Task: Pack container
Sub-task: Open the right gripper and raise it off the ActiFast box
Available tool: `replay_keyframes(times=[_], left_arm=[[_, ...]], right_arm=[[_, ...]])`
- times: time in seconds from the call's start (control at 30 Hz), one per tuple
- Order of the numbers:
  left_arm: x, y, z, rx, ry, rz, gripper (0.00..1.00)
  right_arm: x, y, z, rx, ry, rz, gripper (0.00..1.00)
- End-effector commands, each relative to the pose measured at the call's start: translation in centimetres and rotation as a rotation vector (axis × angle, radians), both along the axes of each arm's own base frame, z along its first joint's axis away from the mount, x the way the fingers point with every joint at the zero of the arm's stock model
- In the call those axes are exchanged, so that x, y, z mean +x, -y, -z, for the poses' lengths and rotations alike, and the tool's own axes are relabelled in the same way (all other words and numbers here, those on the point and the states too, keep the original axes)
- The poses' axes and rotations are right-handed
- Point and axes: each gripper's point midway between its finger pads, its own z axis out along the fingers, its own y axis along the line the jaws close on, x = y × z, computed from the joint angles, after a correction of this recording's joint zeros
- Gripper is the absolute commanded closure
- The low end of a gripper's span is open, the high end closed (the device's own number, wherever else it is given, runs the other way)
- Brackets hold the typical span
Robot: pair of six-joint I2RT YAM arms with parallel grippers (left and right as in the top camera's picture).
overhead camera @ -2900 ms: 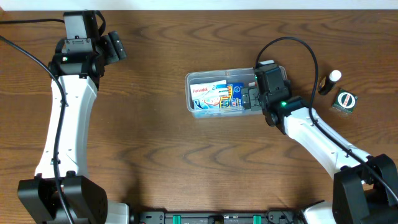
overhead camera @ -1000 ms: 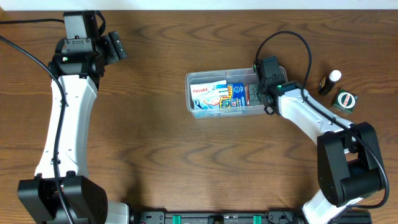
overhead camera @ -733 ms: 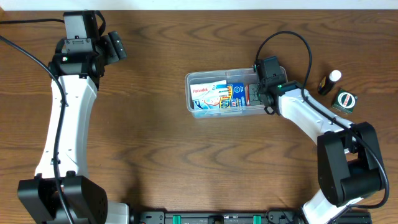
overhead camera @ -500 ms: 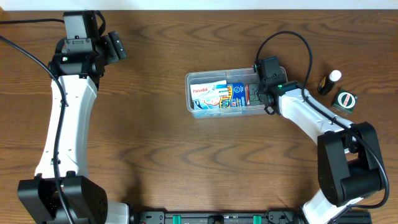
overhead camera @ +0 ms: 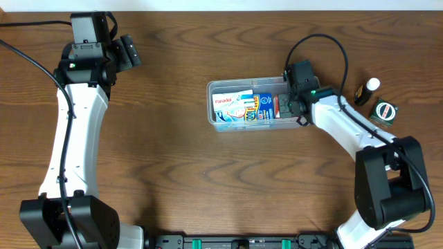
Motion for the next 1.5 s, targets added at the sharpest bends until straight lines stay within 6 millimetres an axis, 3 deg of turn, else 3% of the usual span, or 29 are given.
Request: replay_keyframes(times=[0.0, 0.1, 0.2, 0.37, 0.57, 0.8, 1.17, 1.47], left_arm=[[0.0, -0.2, -1.3, -0.008, 0.033, -0.016, 0.02], [0.0, -0.2, -1.3, -0.008, 0.033, -0.016, 0.02], [0.0, -0.2, -1.3, -0.008, 0.033, -0.016, 0.02], [0.0, -0.2, -1.3, -0.008, 0.033, -0.016, 0.02], [0.0, -0.2, -1.3, -0.008, 0.033, -0.016, 0.02], [0.0, -0.2, -1.3, -0.008, 0.033, -0.016, 0.02], [0.0, -0.2, -1.3, -0.008, 0.033, -0.016, 0.02], [0.0, -0.2, -1.3, -0.008, 0.033, -0.016, 0.02]], right_arm=[[1.8, 0.6, -5.7, 0.022, 0.1, 0.009, 0.99], [1.5, 1.4, -9.0, 0.03, 0.097, 0.043, 0.99], [0.4, 2.0, -10.0, 0.061, 0.027, 0.069, 0.99], [-1.5, 2.2, -8.6, 0.188, -0.109, 0.074, 0.99], [-2.0, 1.4, -7.0, 0.263, -0.184, 0.035, 0.99], [-2.3, 0.5, -5.7, 0.206, -0.211, -0.106, 0.99], [-3.8, 0.6, -2.8, 0.137, -0.318, -0.239, 0.99], [-4.6, 0.1, -2.1, 0.073, -0.338, -0.458, 0.99]])
